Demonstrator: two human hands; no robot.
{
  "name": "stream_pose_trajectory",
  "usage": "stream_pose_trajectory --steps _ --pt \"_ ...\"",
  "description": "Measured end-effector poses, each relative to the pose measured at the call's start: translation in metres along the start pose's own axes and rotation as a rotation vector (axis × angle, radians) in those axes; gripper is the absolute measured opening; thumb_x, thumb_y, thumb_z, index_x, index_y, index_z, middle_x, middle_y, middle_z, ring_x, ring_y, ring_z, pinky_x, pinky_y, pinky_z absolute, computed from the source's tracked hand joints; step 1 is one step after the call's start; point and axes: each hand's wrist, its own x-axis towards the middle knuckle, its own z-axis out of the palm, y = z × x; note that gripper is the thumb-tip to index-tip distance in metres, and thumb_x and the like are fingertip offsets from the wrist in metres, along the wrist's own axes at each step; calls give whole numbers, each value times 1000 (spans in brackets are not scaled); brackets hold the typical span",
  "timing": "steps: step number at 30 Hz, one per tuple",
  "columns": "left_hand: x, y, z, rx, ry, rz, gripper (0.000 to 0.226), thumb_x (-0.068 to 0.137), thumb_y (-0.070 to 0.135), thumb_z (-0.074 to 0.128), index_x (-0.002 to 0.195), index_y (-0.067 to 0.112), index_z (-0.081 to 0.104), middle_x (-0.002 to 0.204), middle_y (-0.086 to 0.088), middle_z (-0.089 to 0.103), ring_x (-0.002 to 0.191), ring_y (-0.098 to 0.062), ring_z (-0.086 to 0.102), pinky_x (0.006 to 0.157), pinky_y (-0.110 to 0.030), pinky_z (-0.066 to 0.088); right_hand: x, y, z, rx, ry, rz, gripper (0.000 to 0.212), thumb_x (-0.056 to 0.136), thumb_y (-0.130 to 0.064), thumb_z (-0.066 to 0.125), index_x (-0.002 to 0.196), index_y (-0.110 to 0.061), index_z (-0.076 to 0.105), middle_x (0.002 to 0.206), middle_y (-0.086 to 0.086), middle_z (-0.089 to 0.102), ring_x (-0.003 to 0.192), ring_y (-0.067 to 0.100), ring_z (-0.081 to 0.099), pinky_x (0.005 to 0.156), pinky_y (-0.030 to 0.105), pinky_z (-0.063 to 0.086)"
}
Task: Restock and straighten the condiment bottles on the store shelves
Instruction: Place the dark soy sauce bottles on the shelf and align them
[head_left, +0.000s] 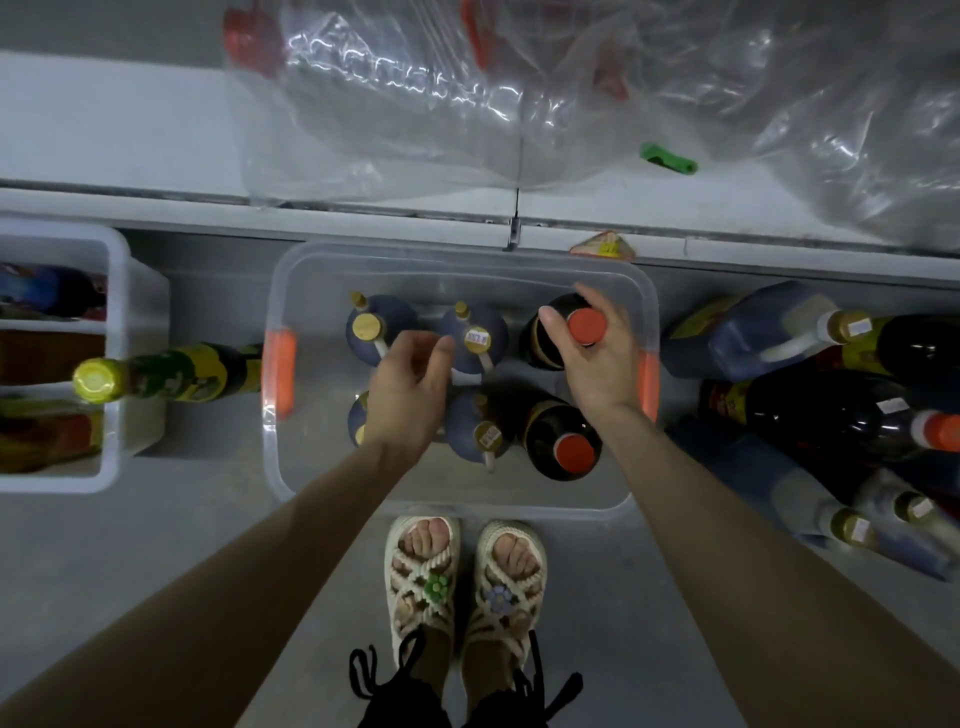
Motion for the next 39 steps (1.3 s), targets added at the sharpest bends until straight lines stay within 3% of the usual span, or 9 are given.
stream_pose_trajectory --steps 7,13,17,21,24,27,29,33,39 --pt "-3 12 -16 -7 -49 10 23 99 27 50 112 10 57 87 14 57 79 3 54 63 1 38 -14 -28 -10 38 80 -54 36 86 -28 72 118 -13 65 109 -6 61 100 -2 53 81 -4 34" --pt "-39 76 -29 -57 -157 66 32 97 32 52 120 11 56 95 9 61 89 -1 58 68 -1 40 -47 -101 -68 37 118 -166 11 87 -26 72 96 -29 67 87 -28 63 88 -14 59 86 11 45" --pt "-66 133 -49 -61 -209 106 38 95 39 55 125 16 53 105 1 63 98 -11 58 81 -17 43 -70 -161 -112 63 113 -148 21 82 -38 74 99 -28 70 90 -18 67 94 4 64 91 30 52" --pt "-106 214 -83 -90 -252 200 38 94 37 57 126 19 49 103 3 59 82 -3 57 59 -15 47 -107 -244 -170 55 138 -217 14 73 -52 73 79 -40 67 75 -22 68 85 6 66 87 40 54" --pt "-143 276 -112 -82 -281 277 45 92 38 59 131 18 48 117 -2 58 95 -7 58 73 -19 46 -141 -308 -213 56 152 -271 30 66 -62 69 73 -33 71 73 -10 71 79 13 67 81 44 55" --pt "-188 345 -146 -96 -358 353 60 86 46 64 136 18 45 123 0 54 101 -5 56 76 -8 42 -177 -388 -261 28 182 -365 44 65 -65 66 77 -23 71 76 1 72 81 20 68 78 45 55" --pt "-222 397 -173 -122 -401 428 81 72 63 71 136 23 43 126 2 52 112 -8 54 85 -13 42 -206 -451 -297 2 208 -414 48 67 -63 66 73 -16 68 71 1 69 77 21 65 76 42 54" --pt "-280 496 -224 -53 -441 616 99 65 61 78 144 22 35 136 5 49 123 -8 49 99 -24 39 -260 -563 -358 16 239 -588 46 73 -57 66 49 -22 47 46 -13 41 55 10 42 59 32 37" --pt "-358 625 -294 -41 -429 845 74 72 30 80 133 27 38 116 17 57 103 8 56 86 -11 47 -330 -703 -426 66 285 -839 52 81 -40 72 45 -22 38 44 -13 36 53 7 37 59 29 34"
